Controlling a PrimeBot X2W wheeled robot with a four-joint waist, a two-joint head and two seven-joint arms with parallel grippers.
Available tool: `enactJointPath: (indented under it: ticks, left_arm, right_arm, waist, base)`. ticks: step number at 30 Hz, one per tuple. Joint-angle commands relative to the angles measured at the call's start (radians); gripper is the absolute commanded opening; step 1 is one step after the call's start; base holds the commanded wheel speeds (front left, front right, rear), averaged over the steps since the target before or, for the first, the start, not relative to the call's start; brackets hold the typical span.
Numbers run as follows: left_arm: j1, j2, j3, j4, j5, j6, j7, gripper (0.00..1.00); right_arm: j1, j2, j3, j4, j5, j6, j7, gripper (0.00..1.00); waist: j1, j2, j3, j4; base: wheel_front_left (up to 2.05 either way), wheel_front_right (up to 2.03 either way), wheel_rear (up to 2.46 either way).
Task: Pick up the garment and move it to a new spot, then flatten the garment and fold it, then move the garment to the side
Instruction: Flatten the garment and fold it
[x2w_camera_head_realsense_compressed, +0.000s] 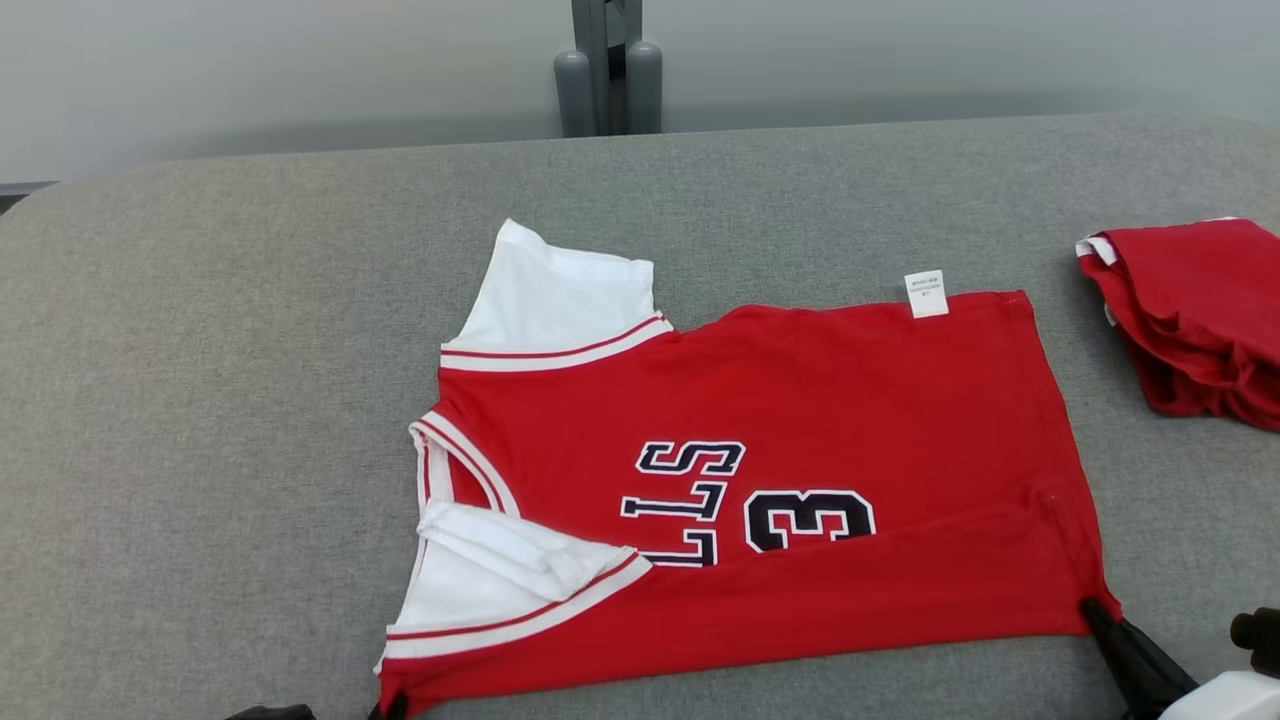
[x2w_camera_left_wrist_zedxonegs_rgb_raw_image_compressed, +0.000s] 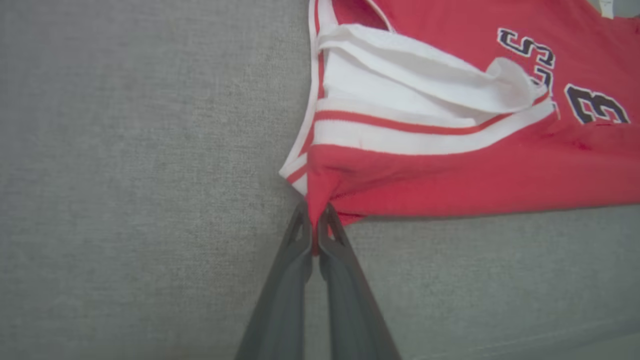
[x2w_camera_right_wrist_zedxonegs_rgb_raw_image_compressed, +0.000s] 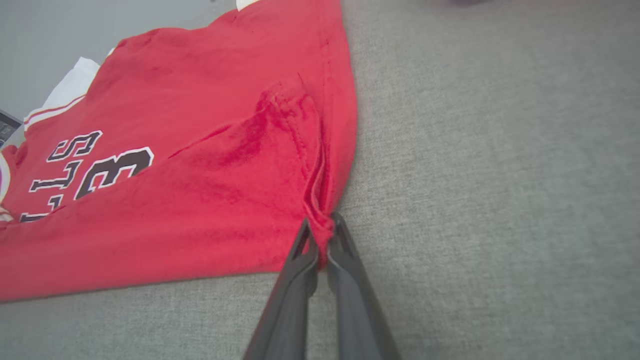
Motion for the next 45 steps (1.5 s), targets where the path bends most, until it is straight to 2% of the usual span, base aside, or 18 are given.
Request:
enactJointPath:
  ticks: [1, 4, 5, 7, 8, 9, 10, 11, 16, 22, 26, 31, 35, 36, 41, 45]
  left_arm:
    - [0.01, 0.013, 0.004, 0.006, -0.002, 0.006, 0.004, 0.0]
    - [0.012, 0.011, -0.003, 0.016, -0.015, -0.005, 0.017, 0.0]
    - [0.011, 0.009, -0.004, 0.019, -0.018, -0.008, 0.017, 0.0]
    - [0.007, 0.004, -0.005, 0.029, -0.022, -0.011, 0.013, 0.0]
    - [0.005, 0.0, 0.0, 0.036, -0.02, -0.008, 0.003, 0.12]
    - [0.002, -0.002, 0.002, 0.045, -0.019, -0.008, -0.002, 0.36]
    - [0.0, -0.007, 0.006, 0.052, -0.02, -0.007, -0.012, 0.59]
    - [-0.001, -0.012, 0.009, 0.057, -0.022, -0.006, -0.023, 1.0]
    - [0.005, -0.018, 0.056, 0.053, -0.043, -0.021, -0.1, 1.0]
    - [-0.053, 0.022, 0.112, -0.048, -0.059, -0.043, -0.111, 1.0]
    - [-0.183, 0.046, 0.104, -0.089, -0.043, -0.051, -0.04, 1.0]
    - [-0.392, 0.075, 0.073, -0.062, -0.049, -0.079, 0.116, 1.0]
    - [-0.576, 0.106, 0.062, 0.001, -0.066, -0.154, 0.212, 1.0]
    - [-0.576, 0.106, 0.062, 0.001, -0.066, -0.154, 0.212, 1.0]
    - [-0.793, 0.113, 0.046, 0.153, -0.109, -0.244, 0.326, 1.0]
    - [-0.949, 0.097, 0.042, 0.297, -0.148, -0.275, 0.433, 1.0]
  right_arm:
    - [0.011, 0.0, -0.013, 0.002, -0.012, -0.002, 0.008, 0.0]
    - [0.022, 0.018, -0.039, -0.01, -0.036, -0.002, 0.029, 0.0]
    - [0.026, 0.024, -0.048, -0.014, -0.044, -0.002, 0.033, 0.06]
    - [0.034, 0.033, -0.071, -0.018, -0.06, -0.002, 0.041, 0.29]
    - [0.037, 0.036, -0.086, -0.019, -0.068, -0.002, 0.045, 0.46]
    - [0.04, 0.039, -0.101, -0.019, -0.08, -0.002, 0.046, 0.97]
    - [0.043, 0.038, -0.116, -0.019, -0.086, -0.002, 0.046, 1.0]
    - [0.045, 0.042, -0.129, -0.022, -0.096, -0.001, 0.044, 1.0]
    - [0.042, 0.056, -0.213, -0.054, -0.188, -0.001, 0.016, 1.0]
    - [0.015, 0.106, -0.265, -0.144, -0.316, -0.001, 0.001, 1.0]
    - [-0.007, 0.161, -0.276, -0.187, -0.4, -0.001, -0.006, 1.0]
    - [-0.045, 0.208, -0.257, -0.197, -0.471, -0.001, 0.006, 1.0]
    - [-0.094, 0.233, -0.229, -0.209, -0.501, -0.001, 0.004, 1.0]
    - [-0.094, 0.233, -0.229, -0.209, -0.501, -0.001, 0.004, 1.0]
    - [-0.165, 0.261, -0.19, -0.202, -0.535, -0.001, -0.011, 1.0]
    - [-0.217, 0.28, -0.161, -0.188, -0.54, -0.001, -0.028, 1.0]
  waist:
    - [-0.0001, 0.0, -0.001, -0.002]
    - [-0.0001, 0.0, -0.004, -0.003]
    - [-0.0001, 0.0, -0.005, -0.002]
    - [-0.0001, 0.0, -0.008, 0.0]
    - [-0.0001, 0.0, -0.009, 0.0]
    - [-0.0001, 0.0, -0.01, 0.0]
    - [-0.0001, 0.0, -0.011, 0.001]
    - [-0.0001, 0.0, -0.012, 0.001]
    - [-0.0001, 0.0, -0.022, -0.006]
    - [-0.0001, 0.0, -0.029, -0.019]
    - [-0.0001, 0.0, -0.021, -0.024]
    - [-0.0001, 0.0, 0.0, -0.051]
    - [-0.0001, 0.0, 0.048, -0.09]
    - [-0.0001, 0.0, 0.048, -0.09]
    - [-0.0001, 0.0, 0.128, -0.135]
    - [-0.0001, 0.0, 0.187, -0.167]
  base:
    - [0.0, 0.0, 0.0]
    - [0.0, 0.0, 0.0]
    - [0.0, 0.0, 0.0]
    - [0.0, 0.0, 0.0]
    - [0.0, 0.0, 0.0]
    - [0.0, 0.0, 0.0]
    - [0.0, 0.0, 0.0]
    - [0.0, 0.0, 0.0]
    - [0.0, 0.0, 0.0]
    - [0.0, 0.0, 0.0]
    - [0.0, 0.0, 0.0]
    - [0.0, 0.0, 0.0]
    - [0.0, 0.0, 0.0]
    - [0.0, 0.0, 0.0]
    - [0.0, 0.0, 0.0]
    - [0.0, 0.0, 0.0]
